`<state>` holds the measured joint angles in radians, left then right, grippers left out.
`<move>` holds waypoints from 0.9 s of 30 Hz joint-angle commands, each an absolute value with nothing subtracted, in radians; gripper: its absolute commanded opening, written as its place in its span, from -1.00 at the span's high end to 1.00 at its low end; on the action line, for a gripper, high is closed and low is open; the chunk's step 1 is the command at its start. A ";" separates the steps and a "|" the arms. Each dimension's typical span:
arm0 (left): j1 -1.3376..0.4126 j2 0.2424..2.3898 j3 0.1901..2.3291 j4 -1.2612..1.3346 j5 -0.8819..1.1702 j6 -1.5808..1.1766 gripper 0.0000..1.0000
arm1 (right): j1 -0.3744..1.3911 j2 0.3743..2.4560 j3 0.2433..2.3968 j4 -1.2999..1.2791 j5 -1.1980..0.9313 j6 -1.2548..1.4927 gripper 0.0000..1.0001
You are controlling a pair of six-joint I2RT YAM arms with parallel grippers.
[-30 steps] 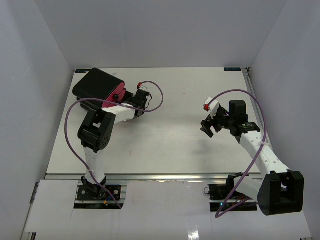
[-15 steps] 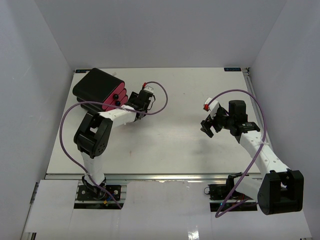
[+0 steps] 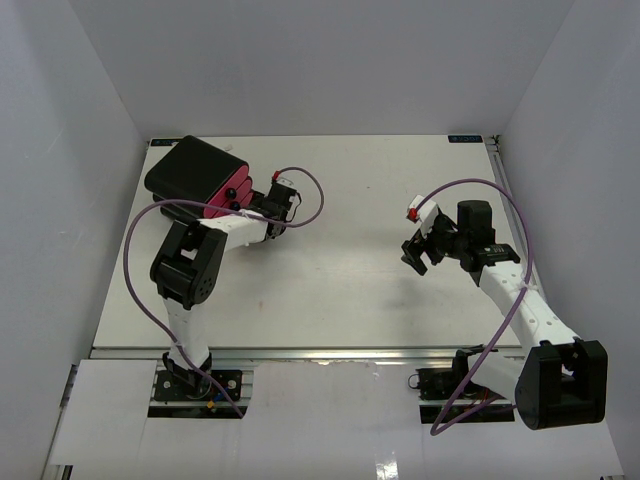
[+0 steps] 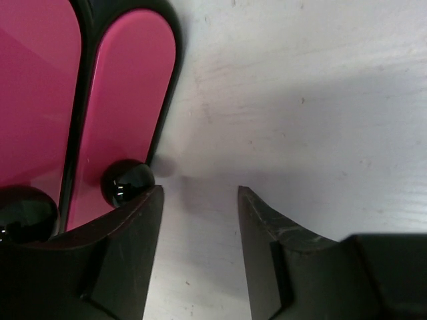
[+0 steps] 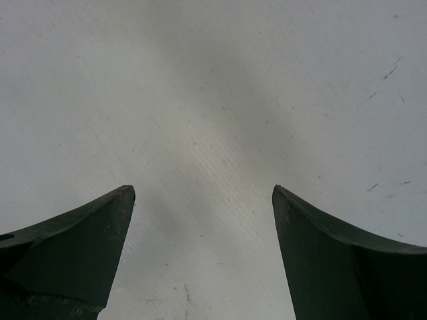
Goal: Organize the makeup
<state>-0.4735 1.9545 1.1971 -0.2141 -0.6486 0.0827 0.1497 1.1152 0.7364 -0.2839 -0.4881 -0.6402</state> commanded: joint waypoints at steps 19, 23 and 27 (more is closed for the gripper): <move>-0.512 1.637 1.164 -0.347 0.018 0.040 -0.38 | 0.105 1.094 0.744 -0.275 -0.473 -0.647 -0.81; -0.509 1.378 1.013 -0.251 0.306 -0.004 -0.93 | 0.045 1.042 0.748 -0.275 -0.502 -0.619 -0.80; -0.488 1.008 0.855 -0.210 0.347 -0.078 -0.96 | 0.012 0.982 0.763 -0.273 -0.510 -0.535 -0.80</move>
